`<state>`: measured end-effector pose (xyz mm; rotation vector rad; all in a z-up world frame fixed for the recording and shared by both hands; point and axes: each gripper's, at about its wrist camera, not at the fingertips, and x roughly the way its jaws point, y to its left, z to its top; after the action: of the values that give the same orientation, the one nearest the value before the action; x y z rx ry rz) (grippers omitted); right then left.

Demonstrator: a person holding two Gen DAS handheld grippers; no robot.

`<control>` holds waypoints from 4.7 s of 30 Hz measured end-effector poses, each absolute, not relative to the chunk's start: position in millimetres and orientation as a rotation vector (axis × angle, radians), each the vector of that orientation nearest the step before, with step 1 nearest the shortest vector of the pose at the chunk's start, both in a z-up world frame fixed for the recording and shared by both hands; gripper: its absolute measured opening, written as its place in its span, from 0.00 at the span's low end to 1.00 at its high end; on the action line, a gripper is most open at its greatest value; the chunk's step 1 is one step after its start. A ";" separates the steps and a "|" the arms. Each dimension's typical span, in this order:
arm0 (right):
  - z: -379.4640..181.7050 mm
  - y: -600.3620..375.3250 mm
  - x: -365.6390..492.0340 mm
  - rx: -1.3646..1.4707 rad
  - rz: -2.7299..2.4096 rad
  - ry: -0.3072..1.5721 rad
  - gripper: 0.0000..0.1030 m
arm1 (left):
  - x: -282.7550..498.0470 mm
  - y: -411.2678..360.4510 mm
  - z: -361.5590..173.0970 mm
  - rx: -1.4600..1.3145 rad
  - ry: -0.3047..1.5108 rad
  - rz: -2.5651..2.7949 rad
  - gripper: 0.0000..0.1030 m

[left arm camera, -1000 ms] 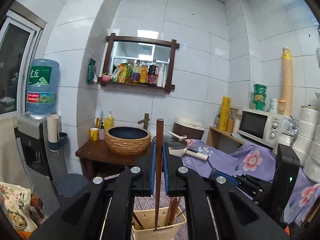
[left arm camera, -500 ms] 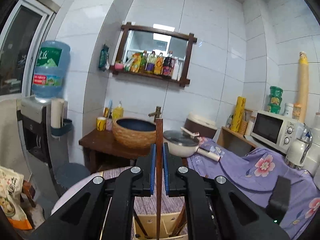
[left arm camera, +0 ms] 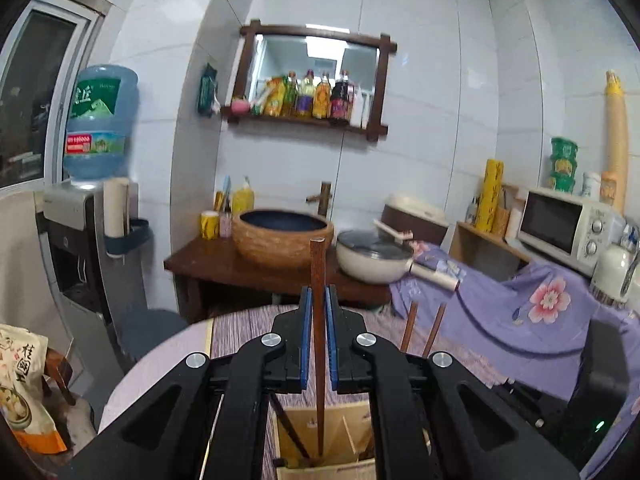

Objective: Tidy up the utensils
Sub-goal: 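Lower the spoon and chopstick into the basket and open both tools, then move both open tools back down to the last two brown chopsticks, then grasp a brown chopstick with the right tool while the left tool grasps the other, then lift both brown chopsticks up over the cream basket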

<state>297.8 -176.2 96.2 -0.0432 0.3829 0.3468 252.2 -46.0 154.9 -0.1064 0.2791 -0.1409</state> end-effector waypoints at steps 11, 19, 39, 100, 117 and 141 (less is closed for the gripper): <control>71.8 -169.5 290.6 -0.090 0.359 0.405 0.54 | 263.7 -51.4 113.1 -0.033 0.436 -0.165 0.07; 76.3 -181.2 267.2 -0.084 0.339 0.367 0.55 | 218.8 -33.1 127.3 -0.065 0.340 -0.142 0.67; -16.6 -216.8 215.5 -0.026 0.293 0.666 0.55 | 184.5 -49.3 -57.5 -0.035 0.832 -0.150 0.58; -80.9 -98.3 287.9 -0.250 0.516 0.875 0.15 | 215.6 -5.8 -73.7 -0.198 0.878 -0.112 0.11; -34.5 -130.3 264.0 -0.117 0.554 0.780 0.08 | 199.7 -21.1 -36.2 -0.184 0.785 -0.189 0.10; 92.4 -216.9 173.0 0.003 0.627 0.481 0.08 | 140.3 -38.4 75.9 -0.166 0.561 -0.432 0.07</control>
<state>173.0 -216.9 92.4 0.0029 0.4809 0.6268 140.3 -38.4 75.9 -0.1658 0.5609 -0.4323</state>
